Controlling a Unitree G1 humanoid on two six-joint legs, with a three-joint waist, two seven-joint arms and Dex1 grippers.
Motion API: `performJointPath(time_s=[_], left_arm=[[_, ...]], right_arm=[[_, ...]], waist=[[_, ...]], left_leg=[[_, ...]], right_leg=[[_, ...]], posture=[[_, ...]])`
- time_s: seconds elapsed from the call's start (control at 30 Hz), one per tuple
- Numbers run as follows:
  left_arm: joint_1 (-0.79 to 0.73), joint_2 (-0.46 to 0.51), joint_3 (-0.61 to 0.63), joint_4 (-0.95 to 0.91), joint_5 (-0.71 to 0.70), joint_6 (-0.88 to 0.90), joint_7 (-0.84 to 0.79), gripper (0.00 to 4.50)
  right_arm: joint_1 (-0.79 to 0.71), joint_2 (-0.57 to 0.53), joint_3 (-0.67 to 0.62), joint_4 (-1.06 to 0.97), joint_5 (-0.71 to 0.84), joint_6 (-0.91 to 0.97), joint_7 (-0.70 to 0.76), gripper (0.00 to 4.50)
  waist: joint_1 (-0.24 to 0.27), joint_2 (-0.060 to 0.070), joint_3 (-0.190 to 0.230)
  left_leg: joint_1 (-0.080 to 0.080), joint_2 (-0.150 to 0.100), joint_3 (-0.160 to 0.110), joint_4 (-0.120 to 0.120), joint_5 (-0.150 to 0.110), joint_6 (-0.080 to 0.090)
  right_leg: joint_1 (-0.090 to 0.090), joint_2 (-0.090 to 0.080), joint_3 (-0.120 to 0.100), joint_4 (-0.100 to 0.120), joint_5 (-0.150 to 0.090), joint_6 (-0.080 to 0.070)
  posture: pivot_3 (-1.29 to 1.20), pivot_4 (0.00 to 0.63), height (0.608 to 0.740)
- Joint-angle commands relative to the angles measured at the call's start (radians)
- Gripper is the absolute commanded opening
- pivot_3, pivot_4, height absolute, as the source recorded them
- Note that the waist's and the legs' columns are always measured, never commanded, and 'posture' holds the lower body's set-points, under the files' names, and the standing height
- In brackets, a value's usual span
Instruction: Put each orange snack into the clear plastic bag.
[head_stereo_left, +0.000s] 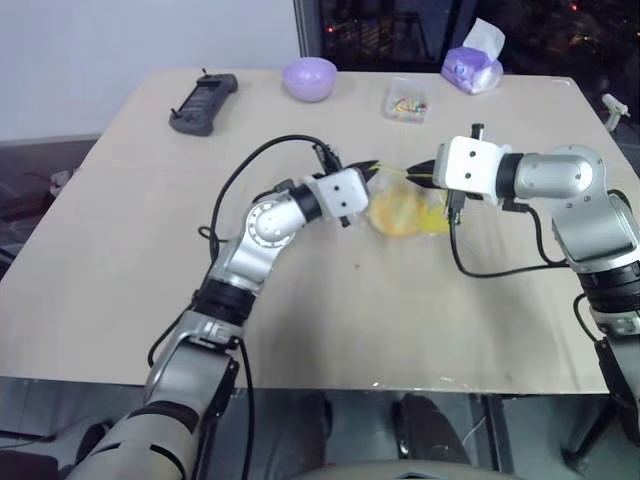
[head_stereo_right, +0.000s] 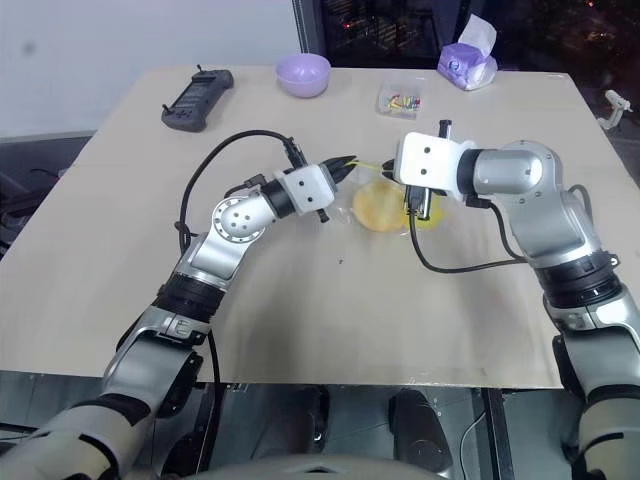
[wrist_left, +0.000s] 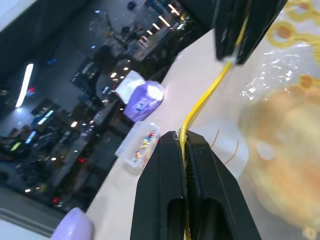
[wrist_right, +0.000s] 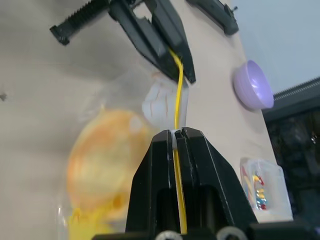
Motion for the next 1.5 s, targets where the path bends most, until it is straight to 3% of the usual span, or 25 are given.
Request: performJointPath(time_s=[0.03,0.8,1.5], left_arm=[[-0.029,0.022,0.056,0.005,-0.001,-0.021,0.057,0.0],[-0.043,0.026,0.047,0.035,-0.004,-0.041,0.087,0.0],[-0.054,0.02,0.043,0.058,0.004,-0.044,0.093,0.0]], right_arm=[[0.012,-0.061,-0.07,0.01,-0.002,0.015,-0.001,0.03],[0.084,-0.23,-0.128,0.025,0.009,0.062,0.019,0.03],[0.069,-0.235,-0.119,0.064,-0.014,0.051,-0.022,0.03]], waist=[[0.0,0.0,0.0],[0.001,0.0,0.0],[0.0,0.0,0.0]], left_leg=[[0.0,0.0,0.0,0.0,0.0,0.0],[0.0,0.0,0.0,0.0,0.0,0.0],[0.0,0.0,0.001,0.0,0.0,0.0]], right_leg=[[0.0,0.0,0.0,0.0,0.0,0.0],[0.0,0.0,0.0,0.0,0.0,0.0],[0.0,0.0,0.0,0.0,0.0,0.0]], posture=[[0.0,0.15,0.74],[0.0,0.15,0.74],[0.0,0.15,0.74]])
